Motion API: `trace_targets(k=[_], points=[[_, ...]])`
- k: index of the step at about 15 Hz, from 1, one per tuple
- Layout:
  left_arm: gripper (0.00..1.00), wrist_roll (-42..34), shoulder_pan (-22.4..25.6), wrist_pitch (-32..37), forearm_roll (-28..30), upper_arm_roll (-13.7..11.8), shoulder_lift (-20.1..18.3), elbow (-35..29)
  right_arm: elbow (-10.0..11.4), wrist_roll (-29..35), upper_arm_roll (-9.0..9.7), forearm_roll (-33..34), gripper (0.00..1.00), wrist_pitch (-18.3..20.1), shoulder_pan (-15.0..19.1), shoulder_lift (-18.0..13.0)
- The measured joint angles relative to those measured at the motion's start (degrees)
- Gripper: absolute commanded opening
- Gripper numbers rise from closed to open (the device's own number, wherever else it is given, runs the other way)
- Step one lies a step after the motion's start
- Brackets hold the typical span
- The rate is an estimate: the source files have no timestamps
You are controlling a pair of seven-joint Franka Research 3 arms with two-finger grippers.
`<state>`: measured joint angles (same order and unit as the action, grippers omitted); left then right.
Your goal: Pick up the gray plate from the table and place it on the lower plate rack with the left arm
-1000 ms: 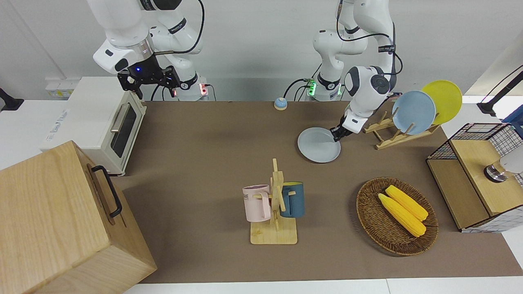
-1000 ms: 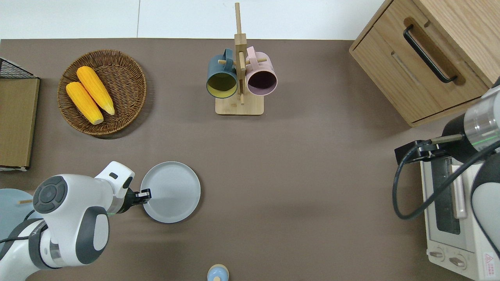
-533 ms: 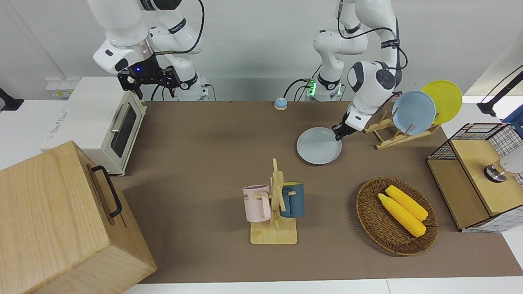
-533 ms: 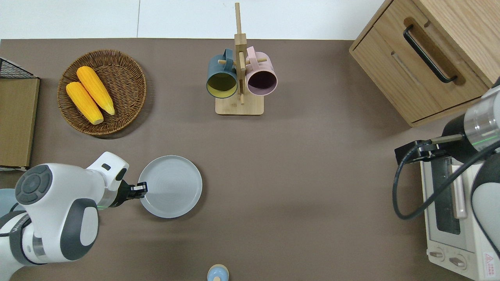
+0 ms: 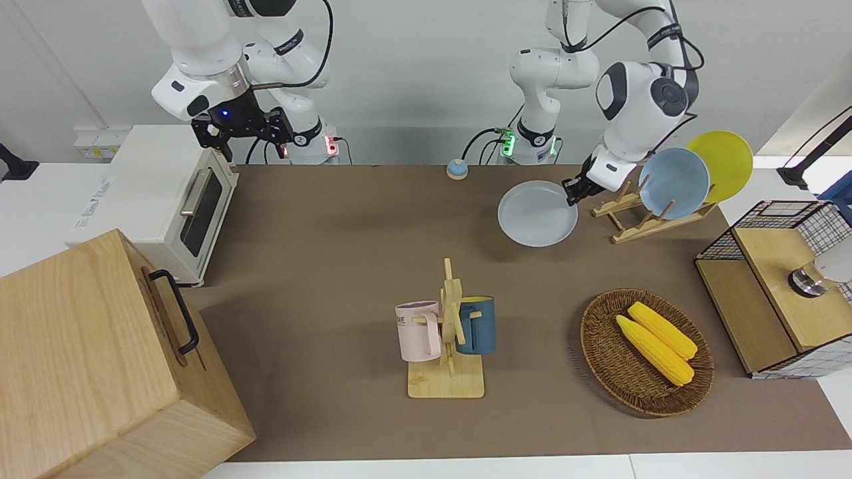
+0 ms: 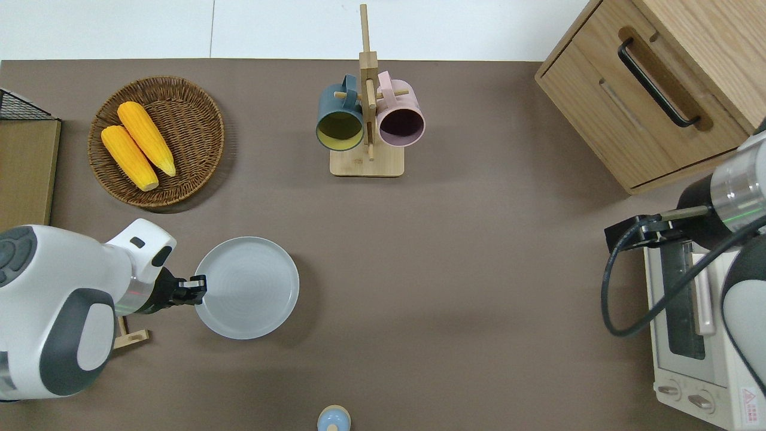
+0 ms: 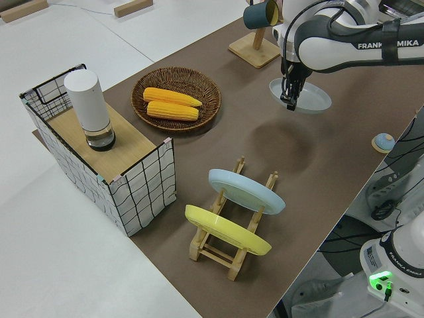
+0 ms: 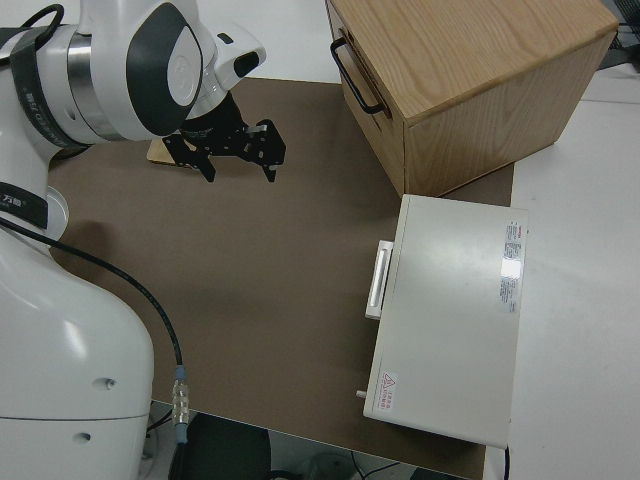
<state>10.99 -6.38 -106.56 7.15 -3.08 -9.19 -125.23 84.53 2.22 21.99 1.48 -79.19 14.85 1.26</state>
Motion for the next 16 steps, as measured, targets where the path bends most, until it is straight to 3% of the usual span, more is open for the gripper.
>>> trace_targets(k=[7,16], points=[[0.0,0.03,0.39,11.83,-5.21,-0.35,-1.32,11.14,0.0,0.0,0.0,0.0,0.983,0.0,0.0,0.0],[0.0,-0.37,0.72,18.94,-27.37,-0.31,-1.41,16.17,0.0,0.0,0.0,0.0,0.983,0.0,0.0,0.0]])
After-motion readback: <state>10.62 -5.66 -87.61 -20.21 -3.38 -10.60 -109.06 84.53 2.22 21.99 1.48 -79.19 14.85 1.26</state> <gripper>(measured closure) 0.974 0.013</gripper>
